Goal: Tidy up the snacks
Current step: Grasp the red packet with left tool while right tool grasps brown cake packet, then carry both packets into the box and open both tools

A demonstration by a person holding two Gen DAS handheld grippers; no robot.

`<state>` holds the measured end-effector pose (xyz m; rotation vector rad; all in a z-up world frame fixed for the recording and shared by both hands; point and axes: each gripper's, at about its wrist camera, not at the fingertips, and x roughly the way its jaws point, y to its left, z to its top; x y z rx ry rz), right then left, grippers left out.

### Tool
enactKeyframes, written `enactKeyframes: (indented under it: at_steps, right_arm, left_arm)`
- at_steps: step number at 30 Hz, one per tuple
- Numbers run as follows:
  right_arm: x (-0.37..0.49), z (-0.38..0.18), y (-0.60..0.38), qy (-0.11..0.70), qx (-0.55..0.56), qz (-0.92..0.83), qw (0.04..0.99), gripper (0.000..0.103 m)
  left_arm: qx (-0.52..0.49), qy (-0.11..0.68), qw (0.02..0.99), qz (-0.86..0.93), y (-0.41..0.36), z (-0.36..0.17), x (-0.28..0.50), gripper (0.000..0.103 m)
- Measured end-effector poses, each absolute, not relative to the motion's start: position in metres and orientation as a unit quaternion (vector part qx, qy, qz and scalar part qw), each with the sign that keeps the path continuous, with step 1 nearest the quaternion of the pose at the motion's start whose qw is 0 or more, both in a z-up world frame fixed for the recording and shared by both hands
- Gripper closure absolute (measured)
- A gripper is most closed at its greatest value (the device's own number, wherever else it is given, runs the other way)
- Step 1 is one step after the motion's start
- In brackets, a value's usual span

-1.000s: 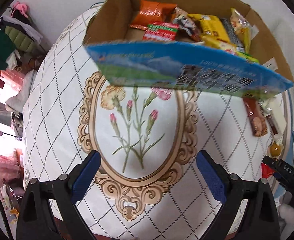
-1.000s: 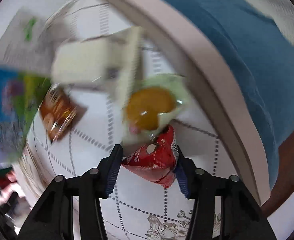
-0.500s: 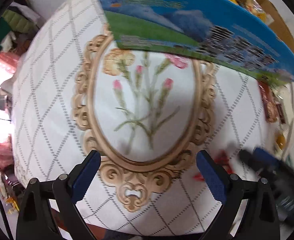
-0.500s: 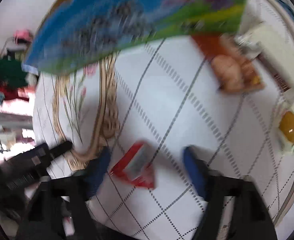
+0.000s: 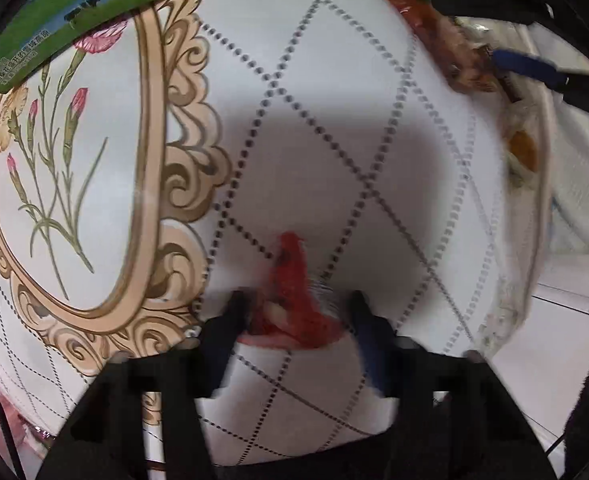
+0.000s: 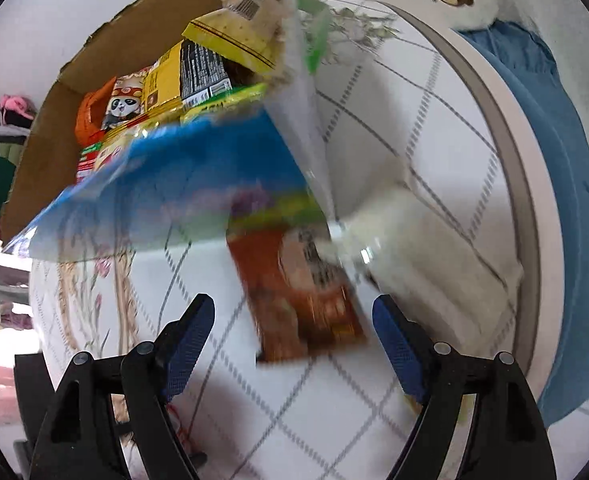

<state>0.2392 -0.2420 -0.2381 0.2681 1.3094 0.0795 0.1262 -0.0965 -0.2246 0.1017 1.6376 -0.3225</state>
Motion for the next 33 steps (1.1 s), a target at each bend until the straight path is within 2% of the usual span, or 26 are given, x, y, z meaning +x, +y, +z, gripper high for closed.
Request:
enactKeyframes:
  at_steps: [2,3,7,17,20,22,25,26,27,28,29,31,33]
  right_arm:
    - [0.25,-0.25,-0.239,0.614,0.108,0.031,0.781,0.026]
    - [0.256,-0.256,-0.235,0.618,0.104,0.03,0.779,0.035]
    - [0.251,-0.258,-0.224,0.612,0.073,0.03,0.787,0.044]
    - [0.164,-0.266,-0.205,0.672,0.088,0.074,0.732,0.044]
    - [0.159,-0.268,-0.204,0.672,0.093,0.071,0.731,0.043]
    - [0.161,-0.271,-0.205,0.674,0.097,0.069,0.729,0.037]
    - [0.162,-0.276,-0.201,0.67,0.084,0.065,0.735,0.034]
    - [0.163,-0.278,-0.199,0.669,0.08,0.065,0.737,0.033]
    - [0.164,-0.281,-0.194,0.668,0.074,0.064,0.738,0.033]
    - [0.164,-0.283,-0.191,0.665,0.065,0.06,0.741,0.035]
    - [0.163,-0.282,-0.19,0.662,0.058,0.059,0.745,0.036]
    - [0.159,-0.278,-0.181,0.653,0.043,0.056,0.754,0.044]
    - [0.164,-0.276,-0.165,0.647,0.042,0.058,0.759,0.045]
  left_arm:
    - [0.035,0.723,0.677,-0.134,-0.093,-0.223,0.131,0.064]
    - [0.031,0.721,0.68,-0.131,-0.09,-0.222,0.135,0.064]
    - [0.015,0.71,0.696,-0.105,-0.074,-0.214,0.147,0.064]
    - [-0.051,0.709,0.698,-0.085,-0.031,-0.22,0.154,0.063]
    - [-0.057,0.711,0.694,-0.099,-0.026,-0.225,0.156,0.05]
    - [-0.043,0.712,0.692,-0.106,-0.033,-0.227,0.157,0.043]
    - [-0.01,0.711,0.695,-0.106,-0.044,-0.229,0.154,0.042]
    - [-0.005,0.709,0.697,-0.105,-0.046,-0.229,0.152,0.042]
    - [0.005,0.707,0.7,-0.1,-0.048,-0.228,0.15,0.047]
    - [0.015,0.703,0.705,-0.093,-0.055,-0.228,0.148,0.06]
    - [0.022,0.699,0.709,-0.092,-0.059,-0.228,0.146,0.063]
    - [0.026,0.695,0.713,-0.089,-0.06,-0.225,0.141,0.065]
    - [0.029,0.69,0.718,-0.089,-0.051,-0.219,0.137,0.065]
